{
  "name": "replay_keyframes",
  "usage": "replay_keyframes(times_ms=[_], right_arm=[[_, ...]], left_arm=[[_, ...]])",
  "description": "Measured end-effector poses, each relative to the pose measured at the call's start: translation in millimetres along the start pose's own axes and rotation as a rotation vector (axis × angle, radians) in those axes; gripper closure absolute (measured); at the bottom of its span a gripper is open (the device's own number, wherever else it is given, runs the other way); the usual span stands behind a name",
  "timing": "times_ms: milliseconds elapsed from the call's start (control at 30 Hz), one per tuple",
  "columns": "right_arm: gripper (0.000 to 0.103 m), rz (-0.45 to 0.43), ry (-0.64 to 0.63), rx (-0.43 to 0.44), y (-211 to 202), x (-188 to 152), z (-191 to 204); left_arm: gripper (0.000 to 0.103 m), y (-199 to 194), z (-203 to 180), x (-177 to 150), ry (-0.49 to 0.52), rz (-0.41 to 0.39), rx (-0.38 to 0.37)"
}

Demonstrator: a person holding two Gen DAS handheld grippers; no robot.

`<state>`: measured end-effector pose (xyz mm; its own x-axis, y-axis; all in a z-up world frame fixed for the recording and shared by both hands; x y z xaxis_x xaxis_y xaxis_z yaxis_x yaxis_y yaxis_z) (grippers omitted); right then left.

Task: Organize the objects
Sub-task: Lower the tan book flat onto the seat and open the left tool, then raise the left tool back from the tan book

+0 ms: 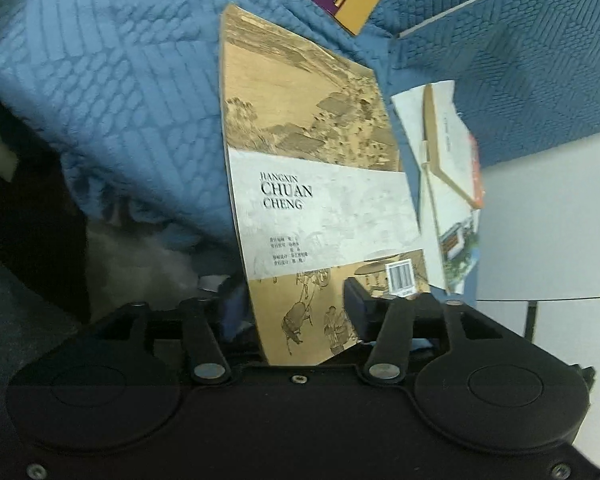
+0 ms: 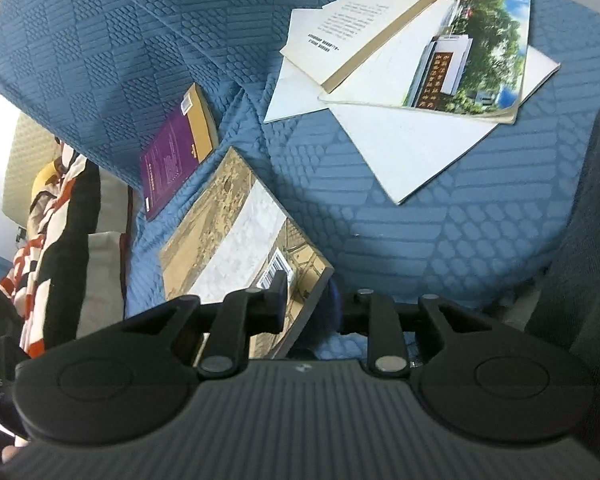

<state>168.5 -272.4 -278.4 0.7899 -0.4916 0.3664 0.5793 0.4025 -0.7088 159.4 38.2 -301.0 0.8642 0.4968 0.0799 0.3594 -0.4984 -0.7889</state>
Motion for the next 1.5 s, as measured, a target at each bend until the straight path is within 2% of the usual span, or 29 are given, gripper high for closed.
replay_keyframes(times_ms=[33, 100, 167, 200, 300, 400, 533, 667, 700, 800, 933, 1100, 1500], right_arm=[[0.069, -0.002, -0.01, -0.005, -1, 2, -1], [0.048, -0.029, -0.039, 0.003, -4, 7, 1], [0.033, -0.066, -0.1, 0.005, -8, 12, 9], [0.029, -0.079, -0.137, 0.003, -8, 14, 14], [0.029, -0.088, -0.256, 0.006, -3, 17, 26], [0.031, -0.069, -0.321, 0.003, 11, 18, 31], [0.031, -0.04, -0.384, -0.023, 30, 19, 35], [0.045, -0.023, -0.439, -0.062, 45, 17, 36], [0.052, -0.017, -0.447, -0.073, 48, 17, 36], [0.061, -0.004, -0.466, -0.102, 56, 16, 35], [0.061, -0.004, -0.485, -0.107, 58, 14, 38], [0.064, 0.006, -0.434, -0.083, 51, 13, 34], [0.065, 0.008, -0.43, -0.099, 43, -2, 38]], left_arm=[[0.044, -2, 0, -1, 0.005, -0.017, 0.011], [0.036, -11, -1, -2, 0.007, -0.05, 0.025], [0.029, -19, -3, -2, 0.01, -0.093, 0.034], [0.029, -21, -4, -1, 0.02, -0.115, 0.037], [0.031, -19, -9, 7, 0.068, -0.156, 0.061], [0.032, -7, -16, 18, 0.125, -0.183, 0.068], [0.039, 14, -20, 30, 0.178, -0.198, 0.118], [0.041, 22, -18, 39, 0.223, -0.258, 0.158], [0.043, 22, -17, 40, 0.228, -0.267, 0.159], [0.048, 22, -13, 43, 0.246, -0.285, 0.164], [0.048, 23, -11, 47, 0.255, -0.289, 0.14], [0.051, 24, -12, 55, 0.273, -0.294, 0.12], [0.051, 31, -20, 76, 0.31, -0.246, 0.106]])
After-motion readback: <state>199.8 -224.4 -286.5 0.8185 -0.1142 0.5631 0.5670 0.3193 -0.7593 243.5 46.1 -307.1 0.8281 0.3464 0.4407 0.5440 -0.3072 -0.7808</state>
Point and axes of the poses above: each gripper's, at about its wrist camera, not at the fingertips, and y roughly the way its jaws point, z to its left, x to its top, the point moved 4 cm from there along y, roughly the way its jaws point, and after that the axes turned 1 degree about -x, right-handed, at the moved point
